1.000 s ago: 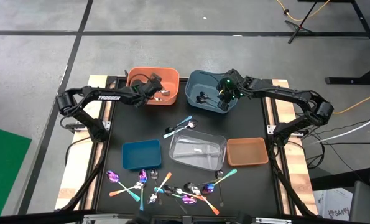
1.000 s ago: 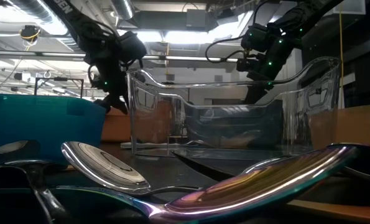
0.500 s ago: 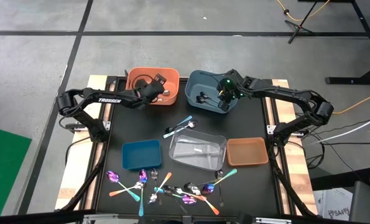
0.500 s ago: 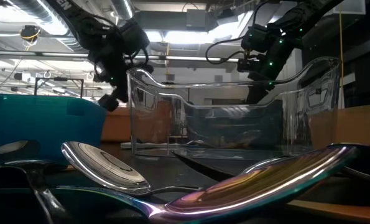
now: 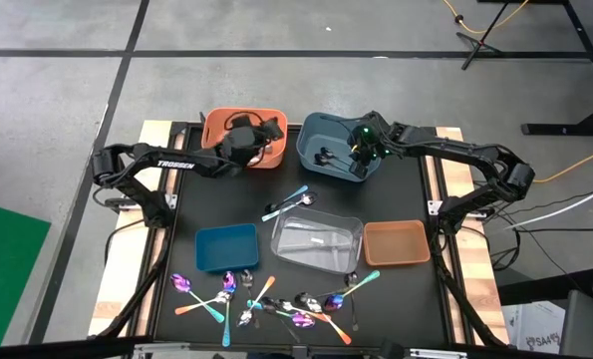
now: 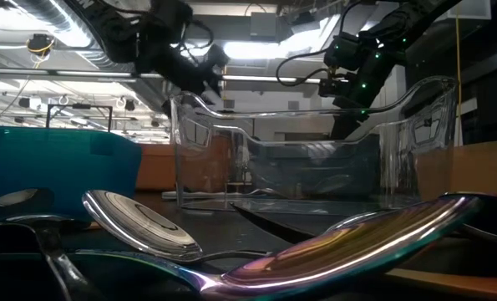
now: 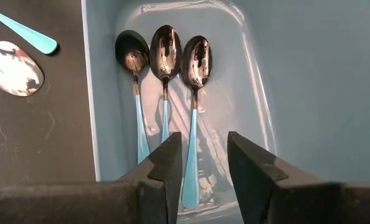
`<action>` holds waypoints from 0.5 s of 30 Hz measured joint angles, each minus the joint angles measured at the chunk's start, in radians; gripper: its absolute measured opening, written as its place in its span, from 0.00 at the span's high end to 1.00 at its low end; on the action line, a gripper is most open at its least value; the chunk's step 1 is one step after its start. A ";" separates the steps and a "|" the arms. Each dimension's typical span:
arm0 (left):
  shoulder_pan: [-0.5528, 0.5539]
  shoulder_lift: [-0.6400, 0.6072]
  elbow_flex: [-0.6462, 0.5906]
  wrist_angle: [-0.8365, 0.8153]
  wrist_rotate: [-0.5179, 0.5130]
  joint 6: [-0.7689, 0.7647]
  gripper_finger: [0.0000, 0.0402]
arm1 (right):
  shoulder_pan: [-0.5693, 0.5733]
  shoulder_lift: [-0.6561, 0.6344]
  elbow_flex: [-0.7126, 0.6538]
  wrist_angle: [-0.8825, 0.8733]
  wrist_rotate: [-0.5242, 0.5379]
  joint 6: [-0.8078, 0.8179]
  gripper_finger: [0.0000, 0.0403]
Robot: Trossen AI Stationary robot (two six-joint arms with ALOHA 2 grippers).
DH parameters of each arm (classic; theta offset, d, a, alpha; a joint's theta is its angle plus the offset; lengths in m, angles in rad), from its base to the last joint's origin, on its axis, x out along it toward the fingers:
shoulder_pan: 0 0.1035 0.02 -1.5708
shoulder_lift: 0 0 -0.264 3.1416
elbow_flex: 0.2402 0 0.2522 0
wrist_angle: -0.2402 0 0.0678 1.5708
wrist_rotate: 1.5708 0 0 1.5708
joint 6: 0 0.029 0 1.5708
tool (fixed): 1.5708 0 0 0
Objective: Sort silverware by color (type)
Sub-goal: Put the blue spoon into the light blue bin
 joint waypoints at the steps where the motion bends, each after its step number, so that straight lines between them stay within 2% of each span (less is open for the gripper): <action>1: -0.003 0.000 0.000 0.026 0.032 0.066 0.79 | 0.000 0.000 0.000 0.000 0.000 0.000 0.71; 8: -0.030 0.000 0.000 0.108 0.253 0.398 0.79 | 0.000 0.000 0.000 0.000 0.000 0.000 0.71; 15: -0.066 0.000 0.000 0.093 0.391 0.589 0.79 | 0.000 0.000 0.000 0.000 0.000 0.000 0.71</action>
